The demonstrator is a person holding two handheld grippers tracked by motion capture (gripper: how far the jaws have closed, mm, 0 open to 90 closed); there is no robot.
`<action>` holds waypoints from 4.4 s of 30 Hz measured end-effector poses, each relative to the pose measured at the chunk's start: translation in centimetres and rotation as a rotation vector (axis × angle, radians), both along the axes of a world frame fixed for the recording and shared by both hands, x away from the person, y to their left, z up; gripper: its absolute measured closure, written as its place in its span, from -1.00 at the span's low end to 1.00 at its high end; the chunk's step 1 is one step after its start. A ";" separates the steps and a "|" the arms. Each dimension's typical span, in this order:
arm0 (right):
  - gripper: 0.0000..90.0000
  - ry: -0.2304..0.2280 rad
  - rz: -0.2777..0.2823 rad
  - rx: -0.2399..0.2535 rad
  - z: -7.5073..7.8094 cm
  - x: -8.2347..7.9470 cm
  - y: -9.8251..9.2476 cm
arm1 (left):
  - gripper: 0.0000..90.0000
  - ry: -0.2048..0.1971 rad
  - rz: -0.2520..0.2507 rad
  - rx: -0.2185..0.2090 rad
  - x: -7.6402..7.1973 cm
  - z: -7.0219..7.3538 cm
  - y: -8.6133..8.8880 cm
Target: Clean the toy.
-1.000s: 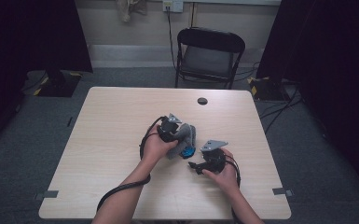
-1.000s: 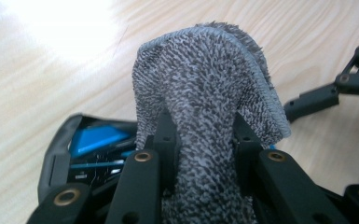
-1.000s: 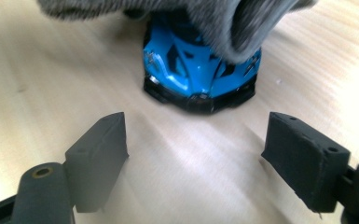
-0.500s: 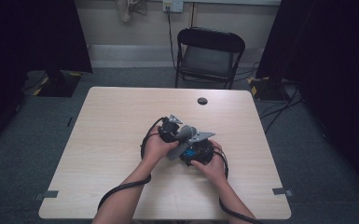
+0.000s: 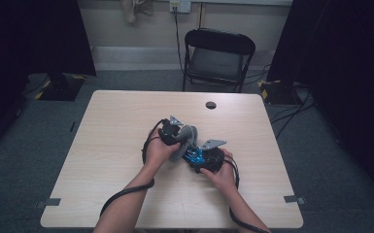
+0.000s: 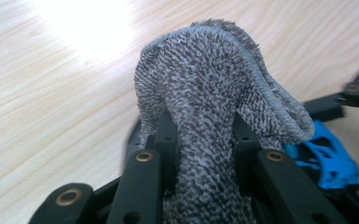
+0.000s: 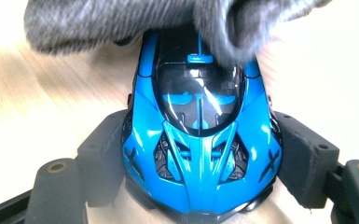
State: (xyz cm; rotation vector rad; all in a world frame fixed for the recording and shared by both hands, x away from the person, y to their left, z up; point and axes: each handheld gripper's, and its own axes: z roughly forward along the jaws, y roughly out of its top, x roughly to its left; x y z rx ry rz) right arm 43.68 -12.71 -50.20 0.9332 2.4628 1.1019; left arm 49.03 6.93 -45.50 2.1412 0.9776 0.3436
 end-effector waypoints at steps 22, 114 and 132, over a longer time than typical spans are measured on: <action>-0.42 0.001 0.000 0.002 0.0 -1.2 -1.2 | 0.60 0.006 0.053 -0.078 0.1 2.2 2.8; -0.42 -0.001 0.000 0.003 0.0 -1.2 -1.2 | 0.60 0.071 -0.120 -0.103 -3.0 -0.6 -4.2; -0.42 -0.002 0.001 0.003 0.0 -1.2 -1.2 | 0.60 0.039 -0.046 -0.094 -2.0 -0.5 -1.8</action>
